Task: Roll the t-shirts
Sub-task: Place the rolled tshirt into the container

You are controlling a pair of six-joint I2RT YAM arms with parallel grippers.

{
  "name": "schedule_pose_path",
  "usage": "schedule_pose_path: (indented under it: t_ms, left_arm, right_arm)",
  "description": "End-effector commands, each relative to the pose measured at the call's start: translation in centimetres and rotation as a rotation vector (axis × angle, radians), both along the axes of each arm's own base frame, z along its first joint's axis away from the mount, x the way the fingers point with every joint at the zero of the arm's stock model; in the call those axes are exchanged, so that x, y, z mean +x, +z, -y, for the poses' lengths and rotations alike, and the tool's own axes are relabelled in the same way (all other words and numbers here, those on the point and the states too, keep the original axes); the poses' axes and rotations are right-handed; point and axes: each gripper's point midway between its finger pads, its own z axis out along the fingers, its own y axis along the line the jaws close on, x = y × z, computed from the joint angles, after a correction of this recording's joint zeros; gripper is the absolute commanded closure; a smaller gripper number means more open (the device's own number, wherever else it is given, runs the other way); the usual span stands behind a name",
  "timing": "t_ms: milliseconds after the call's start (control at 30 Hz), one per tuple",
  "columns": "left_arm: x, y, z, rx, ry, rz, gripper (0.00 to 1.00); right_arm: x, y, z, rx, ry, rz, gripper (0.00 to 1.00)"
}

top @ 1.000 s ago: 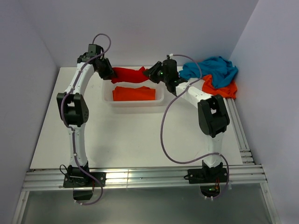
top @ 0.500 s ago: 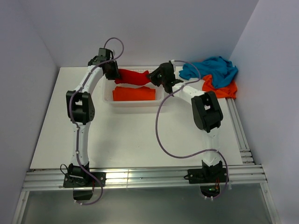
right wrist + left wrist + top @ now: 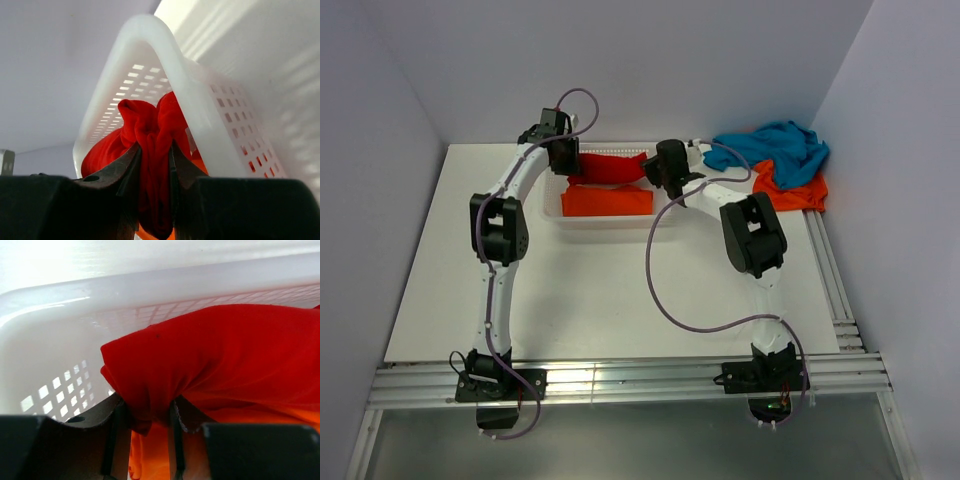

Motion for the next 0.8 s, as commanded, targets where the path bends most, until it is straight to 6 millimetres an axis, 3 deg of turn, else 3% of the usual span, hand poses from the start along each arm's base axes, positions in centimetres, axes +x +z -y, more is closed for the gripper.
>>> schedule_pose_path:
  t_ms: [0,267,400,567,767]
  left_arm:
    - [0.7,2.0,-1.1,0.057,-0.03,0.063,1.0]
    - [-0.4,1.2,-0.6,0.051,-0.089,0.022,0.95]
    - [-0.5,1.6,-0.3,0.036,-0.091,0.02,0.9]
    - [-0.7,2.4,0.2,0.013,-0.107,0.031,0.71]
    - [-0.8,3.2,0.3,0.007,-0.116,0.043,0.62]
  right_arm:
    - [0.6,1.2,-0.3,0.005,-0.087,0.009,0.99]
    - [-1.5,-1.5,0.3,-0.035,-0.188,-0.133,0.98]
    - [-1.4,-1.9,0.3,-0.033,-0.202,-0.156,0.86]
    - [-1.3,-1.7,-0.1,-0.025,-0.197,-0.164,0.78]
    - [-1.2,-2.2,-0.3,-0.007,-0.194,-0.212,0.54]
